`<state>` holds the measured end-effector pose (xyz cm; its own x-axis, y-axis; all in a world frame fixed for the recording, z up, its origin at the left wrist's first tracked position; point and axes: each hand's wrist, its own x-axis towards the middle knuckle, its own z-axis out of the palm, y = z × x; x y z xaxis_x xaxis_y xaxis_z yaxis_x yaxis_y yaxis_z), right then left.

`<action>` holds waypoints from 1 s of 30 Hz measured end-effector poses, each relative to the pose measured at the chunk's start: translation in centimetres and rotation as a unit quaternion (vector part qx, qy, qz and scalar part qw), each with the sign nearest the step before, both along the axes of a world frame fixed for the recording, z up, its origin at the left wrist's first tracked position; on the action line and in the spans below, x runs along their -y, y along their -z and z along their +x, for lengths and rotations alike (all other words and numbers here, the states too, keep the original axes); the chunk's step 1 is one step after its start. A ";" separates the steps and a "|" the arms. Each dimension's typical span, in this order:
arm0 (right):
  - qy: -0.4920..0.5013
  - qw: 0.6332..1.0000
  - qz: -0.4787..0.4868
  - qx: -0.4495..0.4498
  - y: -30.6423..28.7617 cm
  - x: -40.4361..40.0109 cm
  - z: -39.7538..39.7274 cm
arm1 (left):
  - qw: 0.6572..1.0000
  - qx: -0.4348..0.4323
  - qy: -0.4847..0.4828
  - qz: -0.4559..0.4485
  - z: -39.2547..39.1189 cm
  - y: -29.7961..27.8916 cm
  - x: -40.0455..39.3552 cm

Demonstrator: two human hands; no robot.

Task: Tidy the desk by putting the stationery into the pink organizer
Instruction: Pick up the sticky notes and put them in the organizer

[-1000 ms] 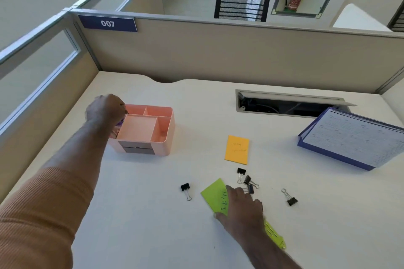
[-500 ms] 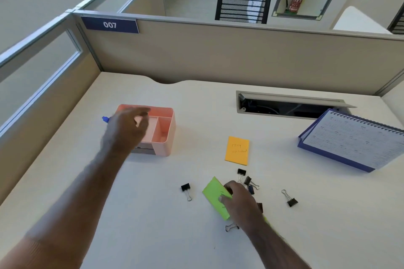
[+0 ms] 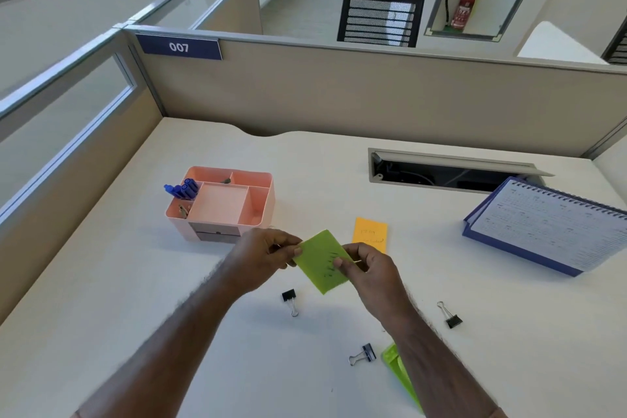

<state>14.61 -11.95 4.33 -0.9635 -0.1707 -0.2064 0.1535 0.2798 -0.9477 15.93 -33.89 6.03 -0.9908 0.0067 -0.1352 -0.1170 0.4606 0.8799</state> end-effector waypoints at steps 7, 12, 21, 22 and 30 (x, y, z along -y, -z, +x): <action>0.093 0.996 0.014 0.010 0.5 -3.4 -0.1 | 0.954 -0.138 -0.108 -0.242 -5.8 -3.7 7.2; 0.121 0.992 0.008 0.017 0.9 -5.3 0.3 | 0.910 -0.166 -0.159 -0.345 -9.9 -3.4 10.9; 0.119 0.991 0.041 0.033 2.8 -6.7 0.1 | 0.907 -0.112 -0.103 -0.392 -12.6 1.2 11.4; 0.117 0.991 0.060 0.031 3.1 -6.5 -0.2 | 0.905 -0.101 -0.093 -0.402 -12.6 1.4 11.0; -0.004 0.881 0.472 -0.024 6.1 -5.4 -5.7 | 0.871 -0.020 -0.103 -0.479 -12.6 2.1 9.7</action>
<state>8.87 -6.52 -1.79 -0.9745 0.0484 -0.2193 0.1142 0.9476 -0.2982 3.31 -43.56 3.92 -0.9617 -0.2688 0.0541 -0.2620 0.9590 0.1080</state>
